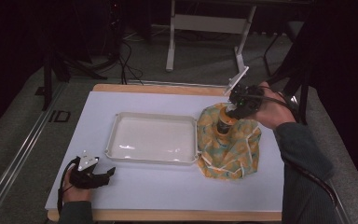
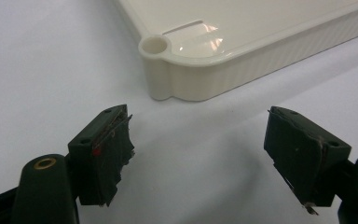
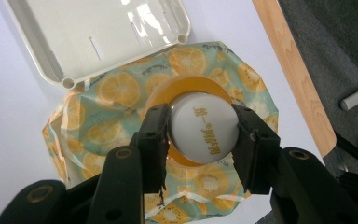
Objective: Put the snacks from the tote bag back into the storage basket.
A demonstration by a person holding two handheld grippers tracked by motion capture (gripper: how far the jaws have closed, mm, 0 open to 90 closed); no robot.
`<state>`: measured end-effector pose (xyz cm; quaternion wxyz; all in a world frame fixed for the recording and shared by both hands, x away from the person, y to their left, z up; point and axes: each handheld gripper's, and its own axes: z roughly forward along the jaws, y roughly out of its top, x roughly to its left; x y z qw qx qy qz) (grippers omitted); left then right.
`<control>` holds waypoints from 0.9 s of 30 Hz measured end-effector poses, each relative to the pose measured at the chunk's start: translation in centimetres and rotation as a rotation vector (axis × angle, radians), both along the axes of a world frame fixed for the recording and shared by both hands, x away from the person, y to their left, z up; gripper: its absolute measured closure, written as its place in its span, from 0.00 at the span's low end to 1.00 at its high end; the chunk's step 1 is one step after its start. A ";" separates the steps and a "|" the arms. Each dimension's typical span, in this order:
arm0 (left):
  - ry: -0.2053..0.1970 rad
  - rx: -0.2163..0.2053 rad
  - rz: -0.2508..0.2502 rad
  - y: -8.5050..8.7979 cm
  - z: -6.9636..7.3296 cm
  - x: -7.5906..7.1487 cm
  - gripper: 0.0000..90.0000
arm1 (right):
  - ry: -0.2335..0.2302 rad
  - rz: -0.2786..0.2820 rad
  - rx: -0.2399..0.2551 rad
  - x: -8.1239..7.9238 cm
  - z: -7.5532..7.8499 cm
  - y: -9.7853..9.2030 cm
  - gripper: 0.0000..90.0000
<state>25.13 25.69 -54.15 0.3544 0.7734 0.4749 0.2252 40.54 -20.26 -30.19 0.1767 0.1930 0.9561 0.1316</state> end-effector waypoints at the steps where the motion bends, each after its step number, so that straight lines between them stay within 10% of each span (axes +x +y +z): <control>1: 0.001 0.000 0.001 0.0 0.0 0.0 0.26 | -0.002 0.006 -0.004 0.0 0.0 0.1 0.65; 27: -0.001 -0.005 0.001 0.0 0.0 0.0 0.26 | -0.023 0.056 -0.002 -0.2 0.9 3.0 0.65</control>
